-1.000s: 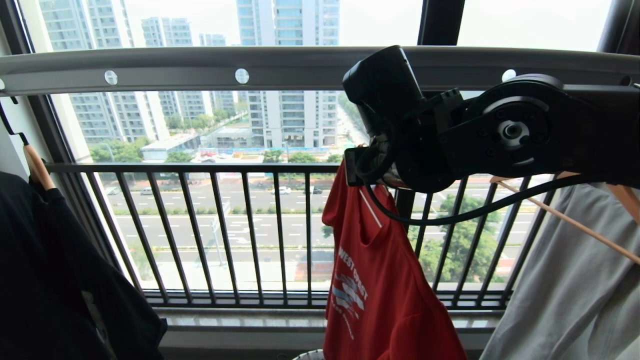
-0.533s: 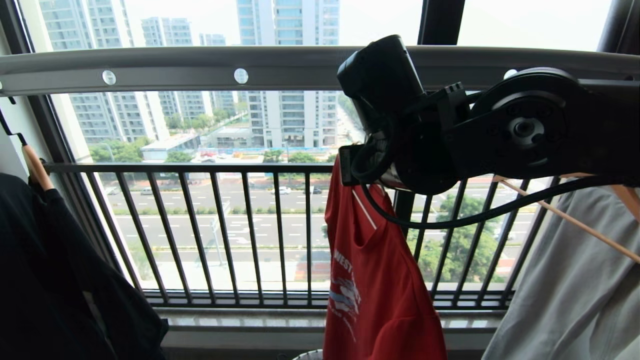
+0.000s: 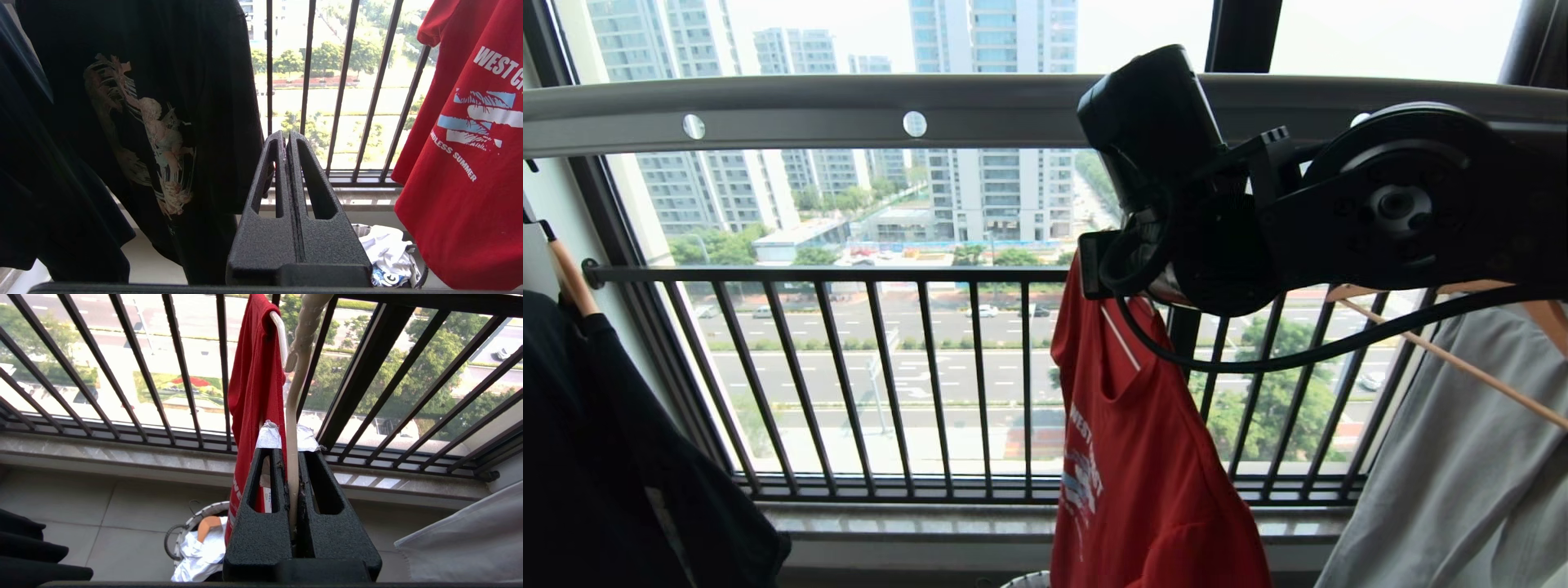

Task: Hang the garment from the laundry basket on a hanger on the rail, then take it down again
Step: Take the clothes off the clothes rack

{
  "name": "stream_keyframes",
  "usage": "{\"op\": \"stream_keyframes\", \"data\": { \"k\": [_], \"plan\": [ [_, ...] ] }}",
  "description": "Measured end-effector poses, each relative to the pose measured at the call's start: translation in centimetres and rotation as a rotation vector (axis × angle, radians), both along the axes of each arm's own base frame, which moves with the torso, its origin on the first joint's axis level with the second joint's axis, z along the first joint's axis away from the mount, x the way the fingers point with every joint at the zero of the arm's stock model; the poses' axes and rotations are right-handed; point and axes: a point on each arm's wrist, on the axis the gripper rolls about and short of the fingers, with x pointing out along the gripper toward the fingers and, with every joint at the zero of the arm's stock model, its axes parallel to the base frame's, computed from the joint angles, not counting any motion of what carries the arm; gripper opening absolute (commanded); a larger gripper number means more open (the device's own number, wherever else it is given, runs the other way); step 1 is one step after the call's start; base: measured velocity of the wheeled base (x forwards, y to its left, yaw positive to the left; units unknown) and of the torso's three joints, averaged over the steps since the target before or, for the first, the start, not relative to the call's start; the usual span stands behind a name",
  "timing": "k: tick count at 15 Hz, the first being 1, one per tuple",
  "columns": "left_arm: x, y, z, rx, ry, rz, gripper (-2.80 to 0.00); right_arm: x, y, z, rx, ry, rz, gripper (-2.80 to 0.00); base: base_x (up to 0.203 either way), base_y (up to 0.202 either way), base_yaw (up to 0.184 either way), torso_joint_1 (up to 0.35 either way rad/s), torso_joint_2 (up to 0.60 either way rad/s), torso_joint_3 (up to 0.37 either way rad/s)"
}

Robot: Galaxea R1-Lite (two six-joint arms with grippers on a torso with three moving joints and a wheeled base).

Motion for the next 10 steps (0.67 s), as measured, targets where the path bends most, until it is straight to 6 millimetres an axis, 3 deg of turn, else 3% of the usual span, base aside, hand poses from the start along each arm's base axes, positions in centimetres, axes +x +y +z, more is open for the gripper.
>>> {"op": "stream_keyframes", "data": {
  "k": [10],
  "plan": [
    [0.0,0.0,0.0,0.000,0.000,0.000,-2.80,-0.8,-0.4,1.3,0.033,-0.040,-0.003,-2.80,0.000,0.000,0.000,0.000,0.00,0.000]
  ]
}}
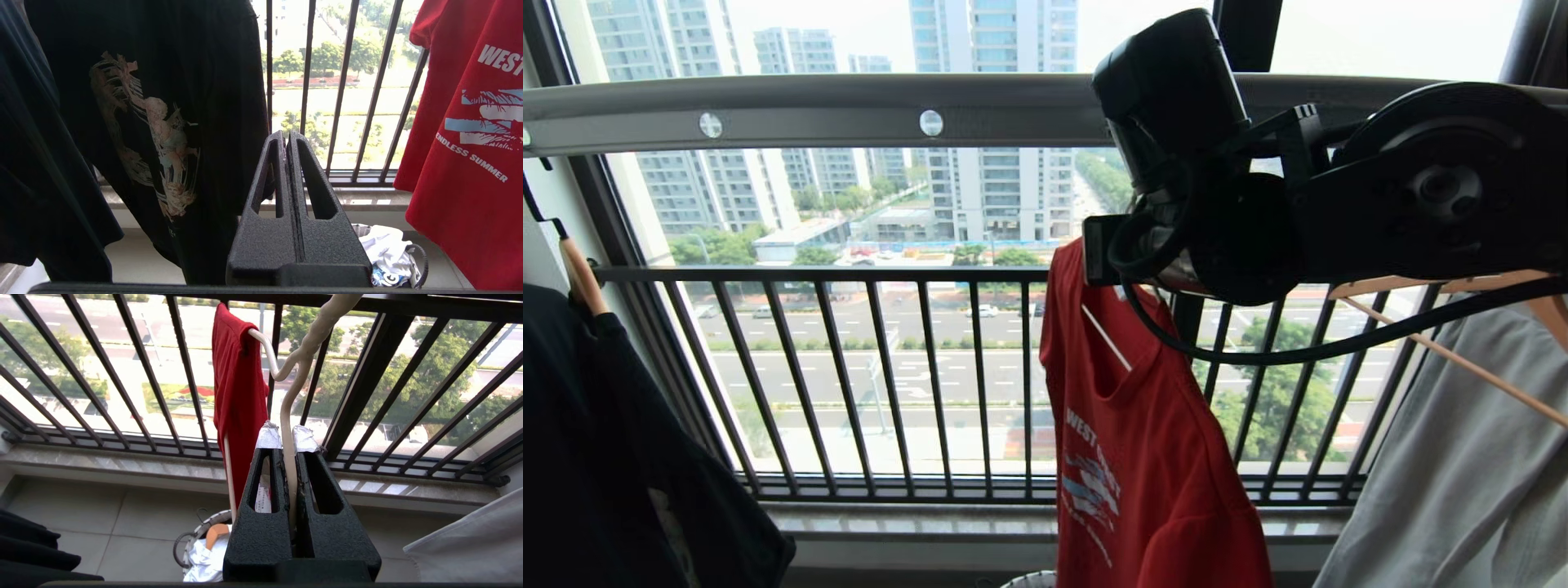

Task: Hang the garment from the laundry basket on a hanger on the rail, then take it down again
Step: Take the clothes off the clothes rack

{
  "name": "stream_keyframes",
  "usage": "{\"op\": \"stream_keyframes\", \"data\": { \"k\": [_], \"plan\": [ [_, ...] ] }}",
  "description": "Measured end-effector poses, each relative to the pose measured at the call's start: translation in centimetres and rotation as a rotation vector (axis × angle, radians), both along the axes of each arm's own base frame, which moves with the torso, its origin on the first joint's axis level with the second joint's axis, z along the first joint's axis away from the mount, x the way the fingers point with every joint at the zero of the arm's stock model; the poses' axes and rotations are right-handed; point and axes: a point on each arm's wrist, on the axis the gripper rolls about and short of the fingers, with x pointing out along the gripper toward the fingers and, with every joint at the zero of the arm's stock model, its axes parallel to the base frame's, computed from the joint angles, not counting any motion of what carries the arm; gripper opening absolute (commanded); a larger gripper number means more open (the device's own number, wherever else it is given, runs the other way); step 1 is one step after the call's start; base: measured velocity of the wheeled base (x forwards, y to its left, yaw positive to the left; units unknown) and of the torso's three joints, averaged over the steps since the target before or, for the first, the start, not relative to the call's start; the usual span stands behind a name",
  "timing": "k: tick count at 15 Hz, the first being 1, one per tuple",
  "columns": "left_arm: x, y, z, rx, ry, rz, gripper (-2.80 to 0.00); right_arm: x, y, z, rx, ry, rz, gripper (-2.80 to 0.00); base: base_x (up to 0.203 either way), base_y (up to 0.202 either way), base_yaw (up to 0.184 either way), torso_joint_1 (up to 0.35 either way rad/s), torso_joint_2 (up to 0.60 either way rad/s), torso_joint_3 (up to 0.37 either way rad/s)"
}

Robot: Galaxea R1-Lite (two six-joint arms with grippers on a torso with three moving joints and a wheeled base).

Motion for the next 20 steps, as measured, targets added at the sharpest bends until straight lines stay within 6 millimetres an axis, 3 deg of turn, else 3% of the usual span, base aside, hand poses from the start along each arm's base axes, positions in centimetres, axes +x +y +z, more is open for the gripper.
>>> {"op": "stream_keyframes", "data": {
  "k": [11,20],
  "plan": [
    [0.0,0.0,0.0,0.000,0.000,0.000,-2.80,-0.6,-0.6,1.2,0.036,-0.040,-0.015,-2.80,0.000,0.000,0.000,0.000,0.00,0.000],
    [0.0,0.0,0.0,0.000,0.000,0.000,-2.80,-0.5,-0.5,-1.2,0.018,0.021,-0.034,-2.80,0.000,0.000,0.000,0.000,0.00,0.000]
  ]
}}
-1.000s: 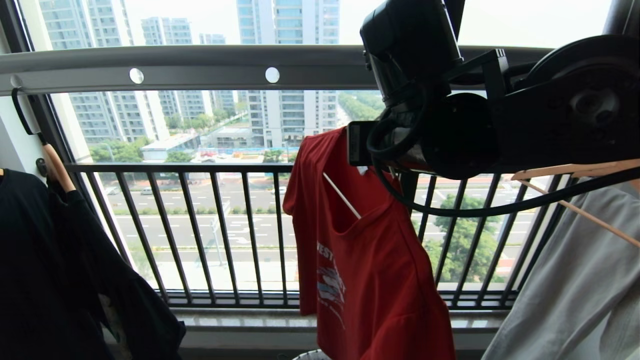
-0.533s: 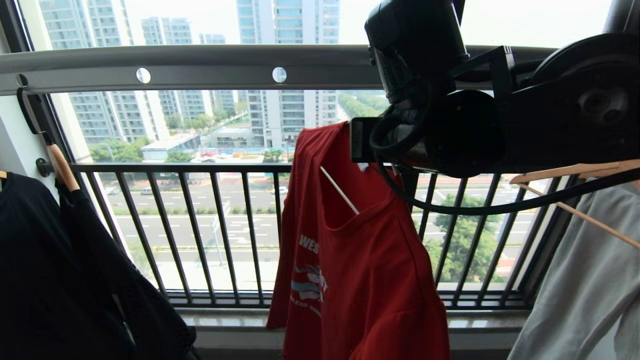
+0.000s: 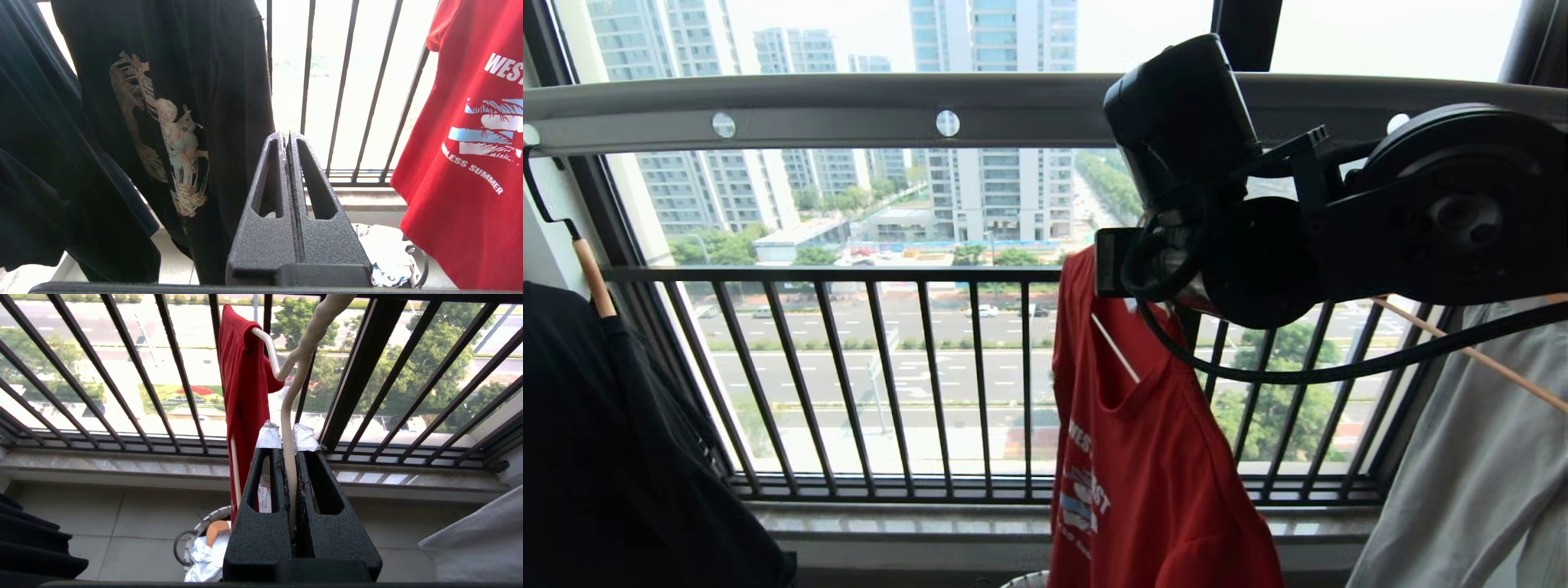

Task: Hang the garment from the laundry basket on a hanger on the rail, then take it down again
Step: Take the clothes off the clothes rack

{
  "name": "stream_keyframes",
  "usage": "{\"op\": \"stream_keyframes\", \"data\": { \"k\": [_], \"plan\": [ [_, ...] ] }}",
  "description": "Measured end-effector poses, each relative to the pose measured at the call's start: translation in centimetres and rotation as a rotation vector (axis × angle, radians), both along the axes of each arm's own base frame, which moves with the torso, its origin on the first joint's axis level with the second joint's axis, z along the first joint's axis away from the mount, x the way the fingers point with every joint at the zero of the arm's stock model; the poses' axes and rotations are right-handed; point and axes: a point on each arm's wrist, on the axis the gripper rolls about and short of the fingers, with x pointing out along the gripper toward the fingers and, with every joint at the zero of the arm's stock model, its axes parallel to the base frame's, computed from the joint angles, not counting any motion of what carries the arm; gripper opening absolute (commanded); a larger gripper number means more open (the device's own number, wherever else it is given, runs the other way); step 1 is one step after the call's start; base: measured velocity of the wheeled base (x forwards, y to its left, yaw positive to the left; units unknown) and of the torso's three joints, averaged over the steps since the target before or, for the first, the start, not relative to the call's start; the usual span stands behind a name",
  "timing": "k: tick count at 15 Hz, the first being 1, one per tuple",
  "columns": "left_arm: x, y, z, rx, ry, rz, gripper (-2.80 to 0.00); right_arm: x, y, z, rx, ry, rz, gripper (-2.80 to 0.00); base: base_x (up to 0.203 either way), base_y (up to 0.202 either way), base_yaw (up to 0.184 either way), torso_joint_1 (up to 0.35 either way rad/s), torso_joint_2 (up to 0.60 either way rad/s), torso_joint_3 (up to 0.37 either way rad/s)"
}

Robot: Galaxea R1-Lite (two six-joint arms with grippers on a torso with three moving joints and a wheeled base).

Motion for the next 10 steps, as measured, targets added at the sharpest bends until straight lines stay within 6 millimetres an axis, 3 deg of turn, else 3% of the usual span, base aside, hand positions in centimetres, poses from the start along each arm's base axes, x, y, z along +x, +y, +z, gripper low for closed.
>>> {"op": "stream_keyframes", "data": {
  "k": [10],
  "plan": [
    [0.00,0.00,0.00,0.000,0.000,0.000,-2.80,-0.62,-0.73,-1.14,0.021,-0.041,-0.021,-2.80,0.000,0.000,0.000,0.000,0.00,0.000]
  ]
}}
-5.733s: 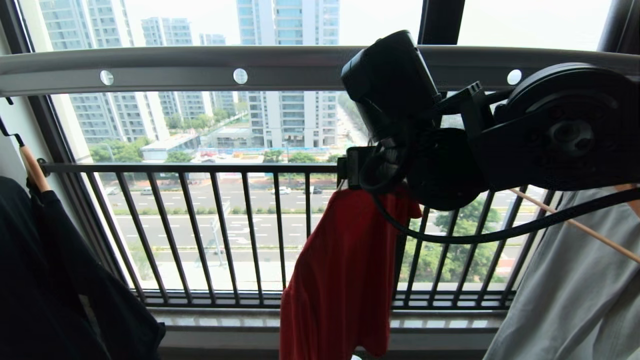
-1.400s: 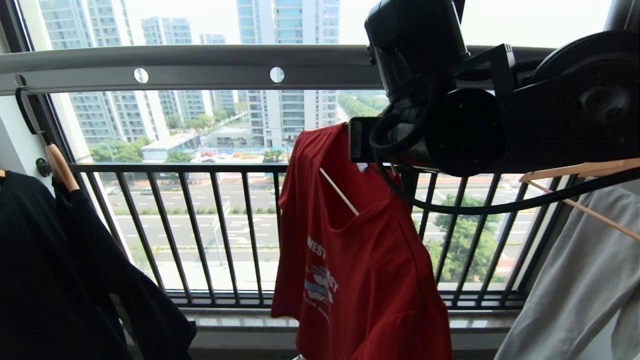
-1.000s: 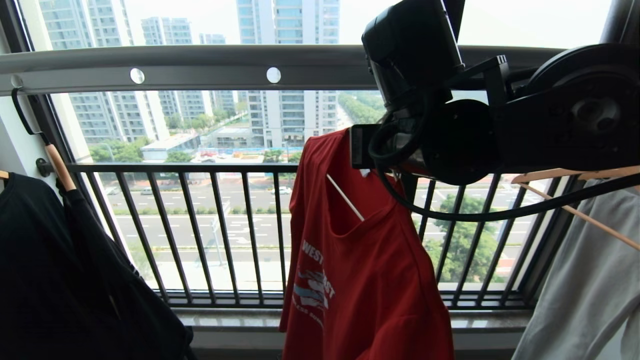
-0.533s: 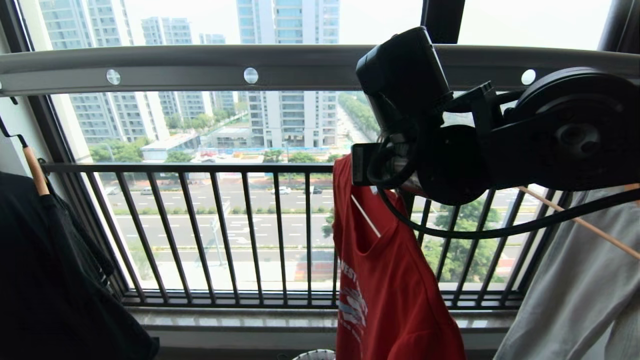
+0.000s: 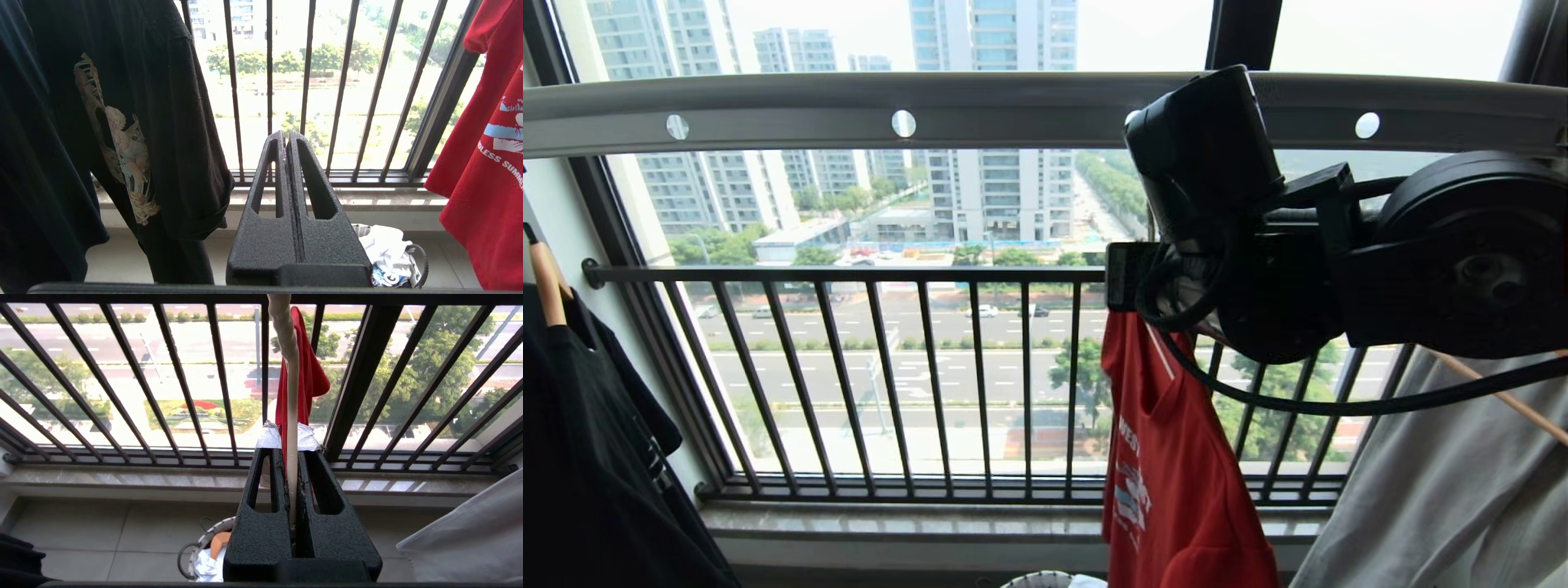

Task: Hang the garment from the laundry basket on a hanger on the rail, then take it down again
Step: Take the clothes off the clothes rack

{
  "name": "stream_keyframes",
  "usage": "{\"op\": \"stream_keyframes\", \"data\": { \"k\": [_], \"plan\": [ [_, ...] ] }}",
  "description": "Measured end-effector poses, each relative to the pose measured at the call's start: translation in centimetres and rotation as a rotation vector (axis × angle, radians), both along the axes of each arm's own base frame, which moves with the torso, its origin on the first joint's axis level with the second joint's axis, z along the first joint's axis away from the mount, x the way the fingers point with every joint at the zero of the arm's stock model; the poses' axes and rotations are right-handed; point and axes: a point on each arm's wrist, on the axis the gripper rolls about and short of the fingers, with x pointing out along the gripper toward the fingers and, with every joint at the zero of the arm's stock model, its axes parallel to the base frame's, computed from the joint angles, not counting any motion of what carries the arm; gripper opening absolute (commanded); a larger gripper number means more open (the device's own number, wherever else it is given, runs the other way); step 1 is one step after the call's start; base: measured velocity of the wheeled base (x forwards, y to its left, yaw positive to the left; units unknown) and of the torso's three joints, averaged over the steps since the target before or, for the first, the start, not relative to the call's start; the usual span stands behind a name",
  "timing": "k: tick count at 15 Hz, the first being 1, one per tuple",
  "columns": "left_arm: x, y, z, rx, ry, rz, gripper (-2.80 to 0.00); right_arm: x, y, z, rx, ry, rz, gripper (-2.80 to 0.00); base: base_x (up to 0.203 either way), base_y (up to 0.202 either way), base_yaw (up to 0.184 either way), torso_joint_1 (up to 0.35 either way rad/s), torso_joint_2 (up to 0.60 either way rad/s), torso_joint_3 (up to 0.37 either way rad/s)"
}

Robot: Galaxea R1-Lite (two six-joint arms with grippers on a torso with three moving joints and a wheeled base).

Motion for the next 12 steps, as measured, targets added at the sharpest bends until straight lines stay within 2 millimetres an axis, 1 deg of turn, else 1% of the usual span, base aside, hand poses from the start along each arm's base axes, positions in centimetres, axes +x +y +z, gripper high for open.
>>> {"op": "stream_keyframes", "data": {
  "k": [3,7,12],
  "plan": [
    [0.00,0.00,0.00,0.000,0.000,0.000,-2.80,0.09,0.07,-0.02,0.013,-0.016,0.000,-2.80,0.000,0.000,0.000,0.000,0.00,0.000],
    [0.00,0.00,0.00,0.000,0.000,0.000,-2.80,0.22,0.24,0.50,0.035,-0.058,0.007,-2.80,0.000,0.000,0.000,0.000,0.00,0.000],
    [0.00,0.00,0.00,0.000,0.000,0.000,-2.80,0.19,0.13,0.81,0.043,-0.068,0.003,-2.80,0.000,0.000,0.000,0.000,0.00,0.000]
  ]
}}
